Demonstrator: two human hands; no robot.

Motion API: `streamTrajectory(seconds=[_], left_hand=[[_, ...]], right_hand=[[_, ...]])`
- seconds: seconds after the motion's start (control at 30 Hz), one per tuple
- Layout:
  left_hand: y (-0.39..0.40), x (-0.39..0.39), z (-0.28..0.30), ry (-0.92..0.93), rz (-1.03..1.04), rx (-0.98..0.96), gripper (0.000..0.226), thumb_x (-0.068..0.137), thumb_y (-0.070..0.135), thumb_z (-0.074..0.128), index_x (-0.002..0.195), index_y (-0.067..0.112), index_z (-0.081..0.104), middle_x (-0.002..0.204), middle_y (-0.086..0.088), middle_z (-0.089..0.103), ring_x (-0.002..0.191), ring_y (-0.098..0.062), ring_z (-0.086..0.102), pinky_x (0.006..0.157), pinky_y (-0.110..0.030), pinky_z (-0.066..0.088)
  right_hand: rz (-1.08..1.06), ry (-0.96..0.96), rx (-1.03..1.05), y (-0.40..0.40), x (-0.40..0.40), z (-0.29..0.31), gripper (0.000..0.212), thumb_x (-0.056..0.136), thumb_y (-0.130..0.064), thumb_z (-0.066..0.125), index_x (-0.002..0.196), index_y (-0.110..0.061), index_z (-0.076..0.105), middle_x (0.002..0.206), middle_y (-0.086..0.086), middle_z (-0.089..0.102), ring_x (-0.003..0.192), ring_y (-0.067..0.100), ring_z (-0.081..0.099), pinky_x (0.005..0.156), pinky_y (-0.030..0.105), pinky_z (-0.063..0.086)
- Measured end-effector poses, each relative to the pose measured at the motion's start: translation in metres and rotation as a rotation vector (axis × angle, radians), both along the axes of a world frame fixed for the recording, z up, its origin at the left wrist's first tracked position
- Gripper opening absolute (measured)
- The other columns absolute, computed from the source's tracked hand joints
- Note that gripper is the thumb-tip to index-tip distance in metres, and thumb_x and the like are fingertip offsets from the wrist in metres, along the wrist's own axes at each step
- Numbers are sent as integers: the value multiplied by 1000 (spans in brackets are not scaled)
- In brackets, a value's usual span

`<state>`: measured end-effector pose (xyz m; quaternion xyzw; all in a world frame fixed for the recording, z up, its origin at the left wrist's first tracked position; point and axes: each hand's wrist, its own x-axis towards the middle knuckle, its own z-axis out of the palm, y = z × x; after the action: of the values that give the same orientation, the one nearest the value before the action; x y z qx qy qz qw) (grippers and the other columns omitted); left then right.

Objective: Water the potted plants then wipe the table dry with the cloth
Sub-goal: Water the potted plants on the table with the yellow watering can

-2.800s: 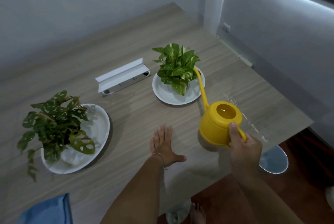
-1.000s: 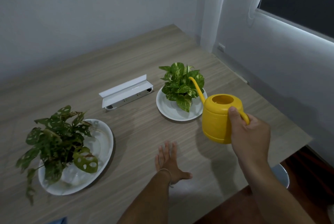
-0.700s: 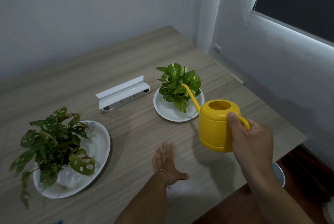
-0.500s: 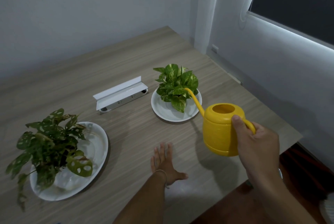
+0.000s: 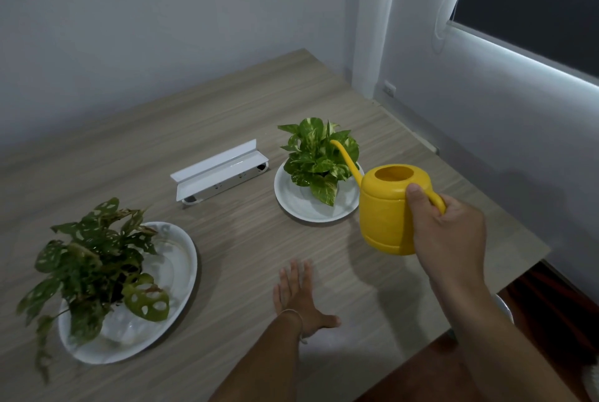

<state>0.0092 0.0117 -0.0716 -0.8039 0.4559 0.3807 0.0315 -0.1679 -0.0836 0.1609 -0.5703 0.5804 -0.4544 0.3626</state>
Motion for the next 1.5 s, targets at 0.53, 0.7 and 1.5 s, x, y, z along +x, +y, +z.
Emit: streamTrajectory(seconds=[0.53,0.7,1.5], left_hand=[[-2,-2,-1,-4,4,12,146,60,76,75,147,38,-36,153,2,-47,143,-26,-41,118,-48,-16],[-2,-3,0,-5,10,9,146,58,76,75,145,39,-37,153,3,-48,142,-26,-41,119,-48,-16],[-2,-1,1,5,7,19,142,61,73,76,135,44,-42,152,4,-48,141,-26,-42,119,-48,-17]], right_hand=[[43,5,121,21,-22,0,41,96,-40,62,63,-16,60,61,1,59,62,15,56,57,30,39],[-20,11,112,14,-29,1,52,95,-40,64,59,-5,52,54,5,49,55,19,47,55,33,38],[39,-55,76,8,0,-4,40,98,-38,60,66,-14,61,65,1,62,63,11,56,57,29,41]])
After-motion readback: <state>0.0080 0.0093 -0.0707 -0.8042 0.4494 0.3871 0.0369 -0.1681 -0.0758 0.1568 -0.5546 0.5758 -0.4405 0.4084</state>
